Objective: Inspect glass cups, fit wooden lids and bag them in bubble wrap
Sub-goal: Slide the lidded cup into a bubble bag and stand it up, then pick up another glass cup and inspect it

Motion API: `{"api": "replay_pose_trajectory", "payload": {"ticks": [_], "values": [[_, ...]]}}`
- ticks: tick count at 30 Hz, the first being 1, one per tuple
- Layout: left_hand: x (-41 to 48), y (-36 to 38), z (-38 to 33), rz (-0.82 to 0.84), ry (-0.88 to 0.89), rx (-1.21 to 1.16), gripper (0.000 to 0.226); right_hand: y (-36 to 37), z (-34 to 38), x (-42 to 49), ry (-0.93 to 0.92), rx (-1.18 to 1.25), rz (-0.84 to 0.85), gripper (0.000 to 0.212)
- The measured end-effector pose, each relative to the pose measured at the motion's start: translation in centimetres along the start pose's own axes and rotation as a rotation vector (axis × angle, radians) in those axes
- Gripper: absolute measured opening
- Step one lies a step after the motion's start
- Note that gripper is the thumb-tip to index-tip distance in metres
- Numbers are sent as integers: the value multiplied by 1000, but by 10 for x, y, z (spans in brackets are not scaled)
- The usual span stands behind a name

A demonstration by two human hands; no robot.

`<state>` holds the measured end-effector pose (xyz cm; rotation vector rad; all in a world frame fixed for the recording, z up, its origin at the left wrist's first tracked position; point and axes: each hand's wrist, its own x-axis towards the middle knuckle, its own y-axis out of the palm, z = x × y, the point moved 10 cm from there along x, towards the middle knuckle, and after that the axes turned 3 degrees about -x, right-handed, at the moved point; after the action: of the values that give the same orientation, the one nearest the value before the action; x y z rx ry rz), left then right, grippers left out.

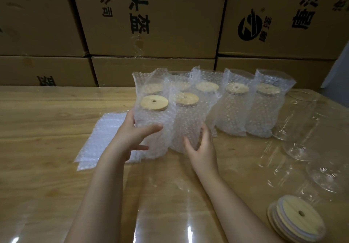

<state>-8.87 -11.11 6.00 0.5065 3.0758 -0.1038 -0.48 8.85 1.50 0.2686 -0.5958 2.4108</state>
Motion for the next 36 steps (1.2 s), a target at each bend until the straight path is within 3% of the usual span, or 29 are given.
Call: {"api": "replay_pose_trajectory", "payload": {"ticks": [12, 15, 17, 20, 24, 26, 28, 32, 36], "values": [[-1, -3, -3, -10, 33, 121, 85, 0, -8, 0, 42, 75, 6, 54], [-5, -2, -23, -45, 158, 244, 63, -2, -10, -1, 63, 134, -18, 50], [-13, -3, -42, -121, 289, 371, 50, -5, -12, 0, 81, 145, -36, 46], [-27, -15, -64, -379, 381, 548, 60, -5, -18, 1, 140, 175, -32, 38], [-68, -6, -108, -657, 667, 448, 25, -11, -22, -1, 197, 170, -66, 26], [-82, 19, -116, -598, 795, 455, 11, -12, -21, -3, 204, 138, -63, 32], [-82, 54, -103, -390, 812, 515, 5, -13, -21, -6, 204, 113, -46, 35], [-65, 106, -28, -6, 556, 575, 5, -14, -22, -9, 238, 162, -19, 38], [-56, 111, 21, 17, 324, 375, 17, -15, -20, -14, 255, 145, 13, 37]]}}
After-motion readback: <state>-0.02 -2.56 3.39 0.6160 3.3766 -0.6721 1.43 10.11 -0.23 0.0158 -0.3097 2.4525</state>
